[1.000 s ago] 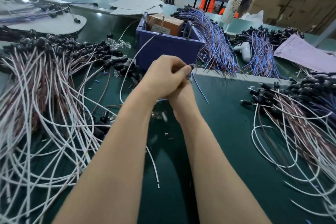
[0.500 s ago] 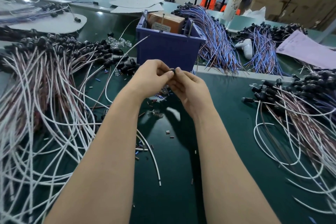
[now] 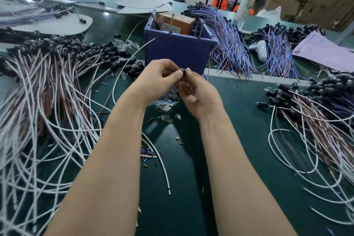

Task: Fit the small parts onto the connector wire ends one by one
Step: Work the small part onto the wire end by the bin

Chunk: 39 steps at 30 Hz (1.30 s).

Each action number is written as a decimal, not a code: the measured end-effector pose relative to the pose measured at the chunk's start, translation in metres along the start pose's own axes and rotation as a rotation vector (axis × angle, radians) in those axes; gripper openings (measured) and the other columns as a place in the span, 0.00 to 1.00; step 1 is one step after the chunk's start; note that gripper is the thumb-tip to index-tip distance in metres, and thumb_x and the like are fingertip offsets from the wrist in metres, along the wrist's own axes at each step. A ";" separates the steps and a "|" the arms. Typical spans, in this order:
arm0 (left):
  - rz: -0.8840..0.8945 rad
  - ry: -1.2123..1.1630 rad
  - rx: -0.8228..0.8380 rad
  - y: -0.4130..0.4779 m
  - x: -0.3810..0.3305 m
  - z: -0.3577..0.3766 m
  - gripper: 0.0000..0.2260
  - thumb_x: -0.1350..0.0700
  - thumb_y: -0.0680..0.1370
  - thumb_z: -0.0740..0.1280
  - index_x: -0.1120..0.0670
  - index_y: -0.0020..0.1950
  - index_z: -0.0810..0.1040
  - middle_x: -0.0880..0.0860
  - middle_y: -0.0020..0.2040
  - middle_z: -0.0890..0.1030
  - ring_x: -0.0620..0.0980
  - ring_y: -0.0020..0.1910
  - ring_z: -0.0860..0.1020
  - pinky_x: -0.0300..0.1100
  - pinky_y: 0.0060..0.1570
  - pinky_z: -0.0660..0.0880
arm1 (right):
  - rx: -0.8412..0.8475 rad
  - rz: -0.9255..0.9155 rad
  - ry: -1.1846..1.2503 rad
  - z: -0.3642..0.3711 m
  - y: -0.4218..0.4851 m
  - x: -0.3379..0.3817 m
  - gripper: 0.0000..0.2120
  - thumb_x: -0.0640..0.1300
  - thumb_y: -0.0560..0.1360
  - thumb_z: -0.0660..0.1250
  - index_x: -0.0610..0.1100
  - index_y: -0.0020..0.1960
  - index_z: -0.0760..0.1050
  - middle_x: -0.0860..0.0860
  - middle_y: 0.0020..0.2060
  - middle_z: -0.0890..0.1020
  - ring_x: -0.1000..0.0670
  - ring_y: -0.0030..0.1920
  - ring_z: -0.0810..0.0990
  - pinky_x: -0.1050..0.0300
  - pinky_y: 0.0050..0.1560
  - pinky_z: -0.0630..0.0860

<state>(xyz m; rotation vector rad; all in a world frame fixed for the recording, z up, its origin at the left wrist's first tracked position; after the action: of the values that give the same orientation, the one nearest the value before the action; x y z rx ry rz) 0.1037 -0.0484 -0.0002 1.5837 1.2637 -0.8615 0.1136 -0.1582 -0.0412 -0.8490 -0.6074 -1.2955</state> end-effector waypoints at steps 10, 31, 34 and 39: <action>-0.108 0.226 -0.092 0.004 0.008 0.001 0.05 0.55 0.79 0.64 0.55 0.48 0.77 0.53 0.43 0.83 0.50 0.45 0.82 0.49 0.53 0.78 | -0.168 -0.537 -0.750 0.003 -0.010 0.019 0.05 0.41 0.78 0.65 0.42 0.46 0.78 0.45 0.43 0.82 0.47 0.46 0.80 0.48 0.52 0.77; -0.042 0.225 0.017 0.001 -0.003 0.000 0.05 0.55 0.80 0.64 0.54 0.48 0.77 0.48 0.38 0.82 0.49 0.42 0.81 0.45 0.49 0.78 | -0.128 -0.383 -0.619 0.003 -0.011 0.022 0.08 0.41 0.80 0.61 0.41 0.43 0.75 0.51 0.34 0.79 0.54 0.36 0.76 0.60 0.42 0.74; -0.036 0.259 0.064 0.000 -0.008 0.000 0.06 0.54 0.80 0.64 0.54 0.49 0.77 0.47 0.38 0.82 0.46 0.41 0.80 0.40 0.45 0.76 | -0.013 -0.194 -0.343 0.006 -0.005 0.011 0.13 0.38 0.81 0.59 0.40 0.38 0.73 0.55 0.23 0.77 0.60 0.24 0.74 0.65 0.31 0.73; -0.077 0.415 0.129 -0.001 -0.012 -0.008 0.08 0.53 0.80 0.64 0.52 0.41 0.77 0.45 0.35 0.80 0.45 0.37 0.78 0.40 0.40 0.73 | -0.228 -0.279 -0.485 -0.018 -0.005 0.027 0.14 0.40 0.81 0.58 0.43 0.37 0.72 0.51 0.29 0.70 0.56 0.27 0.68 0.63 0.31 0.66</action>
<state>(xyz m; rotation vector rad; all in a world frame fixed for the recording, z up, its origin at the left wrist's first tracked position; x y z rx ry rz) 0.0999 -0.0447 0.0130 1.8936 1.5923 -0.6926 0.1131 -0.1884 -0.0286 -1.3215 -1.0002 -1.4351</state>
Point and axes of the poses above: each hand's wrist, its own y-axis towards the middle knuckle, its own z-axis out of the palm, x = y × z, the point moved 7 cm from there along y, towards the middle knuckle
